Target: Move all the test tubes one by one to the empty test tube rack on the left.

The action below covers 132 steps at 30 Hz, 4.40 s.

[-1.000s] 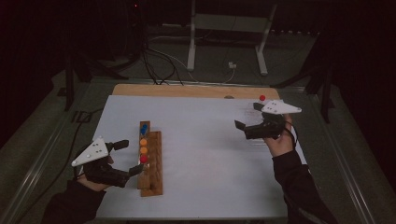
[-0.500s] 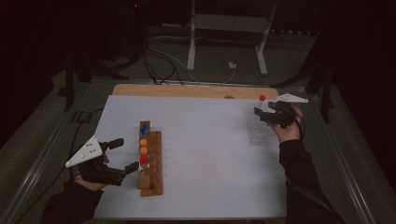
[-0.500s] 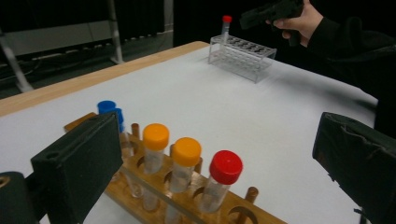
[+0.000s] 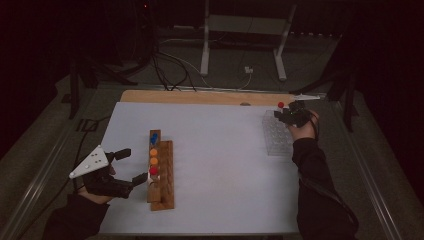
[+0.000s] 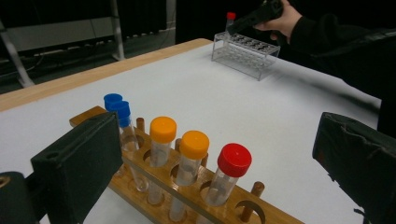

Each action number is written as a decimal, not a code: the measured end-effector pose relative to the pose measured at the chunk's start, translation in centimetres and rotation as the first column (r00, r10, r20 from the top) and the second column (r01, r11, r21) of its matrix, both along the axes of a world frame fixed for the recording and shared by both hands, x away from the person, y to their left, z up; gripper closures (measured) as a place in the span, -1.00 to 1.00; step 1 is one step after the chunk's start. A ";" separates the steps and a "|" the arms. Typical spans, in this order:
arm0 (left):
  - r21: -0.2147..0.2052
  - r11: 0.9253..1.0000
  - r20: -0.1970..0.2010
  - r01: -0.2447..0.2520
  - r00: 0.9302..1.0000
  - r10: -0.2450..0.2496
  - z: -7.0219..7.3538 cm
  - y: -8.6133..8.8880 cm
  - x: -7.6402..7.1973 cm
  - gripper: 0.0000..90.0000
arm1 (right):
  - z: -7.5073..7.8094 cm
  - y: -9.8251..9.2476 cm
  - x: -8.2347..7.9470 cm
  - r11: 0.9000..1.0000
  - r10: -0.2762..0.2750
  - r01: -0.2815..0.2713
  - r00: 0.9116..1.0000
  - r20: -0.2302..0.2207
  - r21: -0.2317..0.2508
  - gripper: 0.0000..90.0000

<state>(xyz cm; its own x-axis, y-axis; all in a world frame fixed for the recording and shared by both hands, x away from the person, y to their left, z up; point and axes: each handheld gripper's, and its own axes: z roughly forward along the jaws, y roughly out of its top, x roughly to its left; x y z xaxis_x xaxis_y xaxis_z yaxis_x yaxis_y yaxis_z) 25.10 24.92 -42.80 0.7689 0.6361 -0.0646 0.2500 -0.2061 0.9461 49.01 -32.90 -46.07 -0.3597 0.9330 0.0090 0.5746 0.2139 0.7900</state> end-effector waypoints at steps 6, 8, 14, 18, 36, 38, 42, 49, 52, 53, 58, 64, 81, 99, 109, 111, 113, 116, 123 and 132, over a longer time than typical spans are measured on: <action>0.003 1.000 -0.002 0.003 1.000 -0.003 0.0 0.0 0.0 -0.95 | -0.1 -0.2 0.6 0.999 0.019 -0.019 1.000 -0.009 0.043 0.60; 0.005 1.000 -0.001 0.000 1.000 0.000 0.0 0.0 0.0 -0.95 | 0.0 0.1 0.5 0.999 0.027 -0.027 1.000 0.003 0.024 0.63; 0.006 1.000 -0.001 0.003 1.000 -0.003 0.1 0.0 0.0 -0.95 | 1.2 0.0 0.1 0.999 0.035 -0.036 0.999 0.036 0.016 0.66; 0.006 1.000 0.001 0.006 1.000 -0.006 0.3 -0.1 0.0 -0.95 | 2.6 0.0 -0.5 0.999 0.036 -0.037 0.997 0.071 0.011 0.66; 0.005 0.999 -0.003 0.053 0.999 -0.053 1.5 -1.1 0.0 -0.95 | 6.9 3.7 -5.5 0.980 0.197 -0.196 0.969 0.152 -0.020 0.66; 0.010 0.998 -0.007 0.056 0.998 -0.056 1.7 -1.3 0.1 -0.95 | 7.0 4.5 -6.3 0.972 0.233 -0.232 0.960 0.153 -0.025 0.66; 0.013 0.998 -0.020 0.062 0.998 -0.062 1.9 -1.8 0.5 -0.95 | 7.2 6.2 -8.1 0.952 0.306 -0.305 0.941 0.145 -0.027 0.66; 0.024 0.995 -0.025 0.099 0.995 -0.098 2.7 -3.6 1.2 -0.94 | 6.9 9.1 -11.6 0.897 0.438 -0.441 0.886 0.150 -0.012 0.66; 0.028 0.993 -0.027 0.117 0.993 -0.116 3.0 -4.4 1.5 -0.94 | 6.6 10.4 -13.2 0.866 0.496 -0.500 0.855 0.152 -0.012 0.66; 0.026 0.992 -0.030 0.127 0.992 -0.126 3.1 -4.6 1.7 -0.94 | 6.5 10.9 -13.8 0.855 0.515 -0.518 0.844 0.151 -0.018 0.66; 0.038 0.988 -0.035 0.148 0.989 -0.146 3.4 -6.1 2.1 -0.94 | 5.9 13.1 -16.1 0.798 0.597 -0.602 0.790 0.136 -0.010 0.66; 0.049 0.977 -0.040 0.206 0.978 -0.204 3.7 -8.4 2.4 -0.91 | 5.3 16.0 -18.5 0.729 0.680 -0.685 0.725 0.105 0.009 0.66; 0.041 0.952 -0.002 0.303 0.953 -0.303 3.8 -13.4 2.6 -0.05 | 4.8 20.8 -20.4 0.634 0.772 -0.774 0.632 0.071 0.002 0.66; 0.086 0.938 0.022 0.336 0.941 -0.339 3.7 -14.3 2.6 0.59 | 5.5 21.4 -20.4 0.626 0.776 -0.779 0.626 0.077 0.027 0.64; 0.075 0.958 0.057 0.276 0.958 -0.281 5.4 -12.4 2.6 0.60 | 5.8 19.3 -20.5 0.684 0.716 -0.728 0.684 0.141 0.055 0.02; 0.084 0.961 0.065 0.263 0.961 -0.269 5.7 -11.8 2.5 0.60 | 5.8 18.6 -20.6 0.720 0.680 -0.693 0.715 0.163 0.041 -0.15; 0.084 0.966 0.070 0.245 0.966 -0.251 6.0 -11.1 2.3 0.60 | 5.7 18.0 -20.5 0.742 0.654 -0.669 0.737 0.172 0.043 -0.40; 0.083 0.973 0.077 0.214 0.972 -0.221 6.2 -10.0 2.2 0.60 | 5.6 17.2 -20.5 0.774 0.617 -0.632 0.766 0.179 0.038 -0.71; 0.088 0.983 0.085 0.163 0.982 -0.170 6.6 -7.7 1.5 0.60 | 4.8 15.2 -20.4 0.796 0.584 -0.602 0.791 0.181 0.066 -1.00; 0.094 0.990 0.069 0.106 0.991 -0.113 6.3 -5.2 0.2 0.60 | 4.6 13.9 -20.3 0.818 0.540 -0.565 0.819 0.195 0.107 -1.00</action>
<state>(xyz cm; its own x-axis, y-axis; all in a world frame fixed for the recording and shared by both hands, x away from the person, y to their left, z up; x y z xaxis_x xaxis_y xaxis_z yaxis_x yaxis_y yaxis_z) 25.31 19.74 -36.53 0.8348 0.5483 0.0491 0.1511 -0.3139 0.9374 28.71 -18.96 -41.49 -0.8228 0.5669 0.0386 0.2691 0.3288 0.9052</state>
